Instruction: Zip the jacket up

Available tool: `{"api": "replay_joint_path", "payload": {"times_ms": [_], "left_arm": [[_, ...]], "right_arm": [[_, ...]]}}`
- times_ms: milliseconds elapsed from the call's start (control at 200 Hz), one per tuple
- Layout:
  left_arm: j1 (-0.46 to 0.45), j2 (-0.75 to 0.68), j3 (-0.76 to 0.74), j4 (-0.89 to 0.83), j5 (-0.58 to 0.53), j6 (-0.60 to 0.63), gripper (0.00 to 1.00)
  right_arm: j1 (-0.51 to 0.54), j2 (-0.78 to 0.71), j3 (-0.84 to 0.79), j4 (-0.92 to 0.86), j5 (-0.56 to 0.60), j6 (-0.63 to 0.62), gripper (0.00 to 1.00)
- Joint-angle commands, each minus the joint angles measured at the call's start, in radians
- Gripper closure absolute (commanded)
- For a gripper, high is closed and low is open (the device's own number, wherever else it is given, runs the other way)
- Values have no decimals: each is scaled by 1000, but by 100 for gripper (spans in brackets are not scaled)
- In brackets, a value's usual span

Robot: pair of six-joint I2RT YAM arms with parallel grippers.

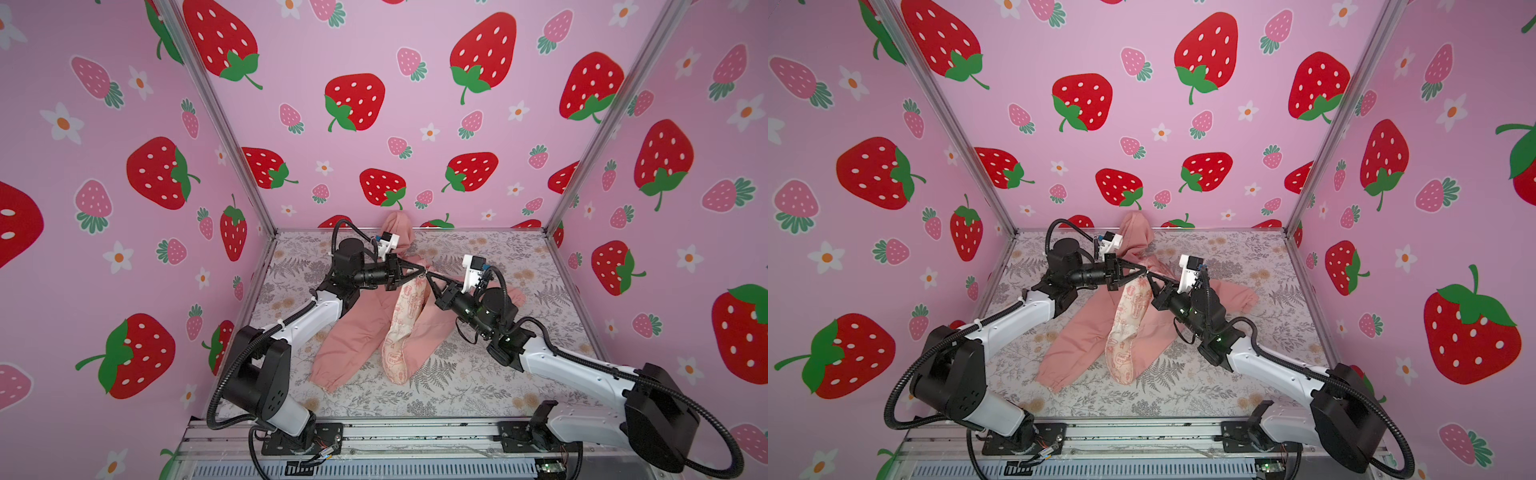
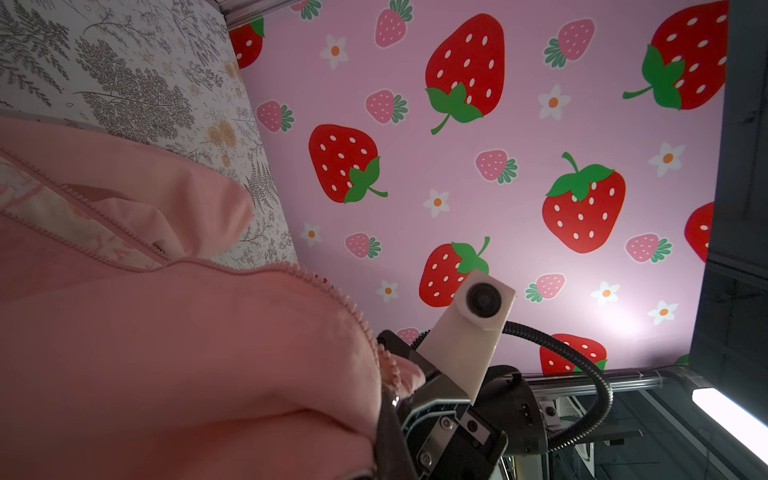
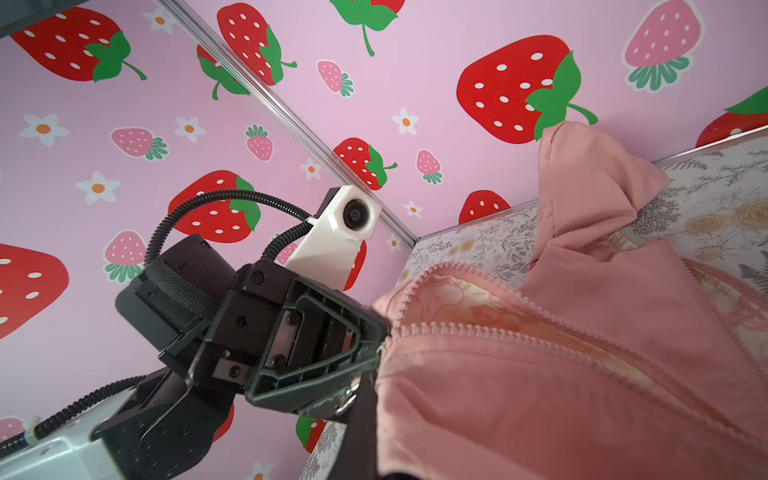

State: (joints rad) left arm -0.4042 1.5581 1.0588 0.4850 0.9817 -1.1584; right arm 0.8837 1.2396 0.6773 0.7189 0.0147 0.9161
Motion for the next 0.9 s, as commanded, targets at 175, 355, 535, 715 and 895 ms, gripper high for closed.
{"api": "replay_joint_path", "payload": {"times_ms": [175,355,535,715,895], "left_arm": [[21,-31,42,-60,-203,133,100],[20,-26,44,-99,-218,167,100],[19,-31,48,-112,-216,175,100],[19,-31,65,-122,-218,178,100],[18,-23,75,-95,-207,150,100]], "right_arm": [[96,3,59,-52,-185,2,100],[101,-4,70,-55,-183,-5,100],[106,7,55,-50,-179,-5,100],[112,14,20,-26,-173,12,100],[121,19,21,-22,-170,6,100]]}}
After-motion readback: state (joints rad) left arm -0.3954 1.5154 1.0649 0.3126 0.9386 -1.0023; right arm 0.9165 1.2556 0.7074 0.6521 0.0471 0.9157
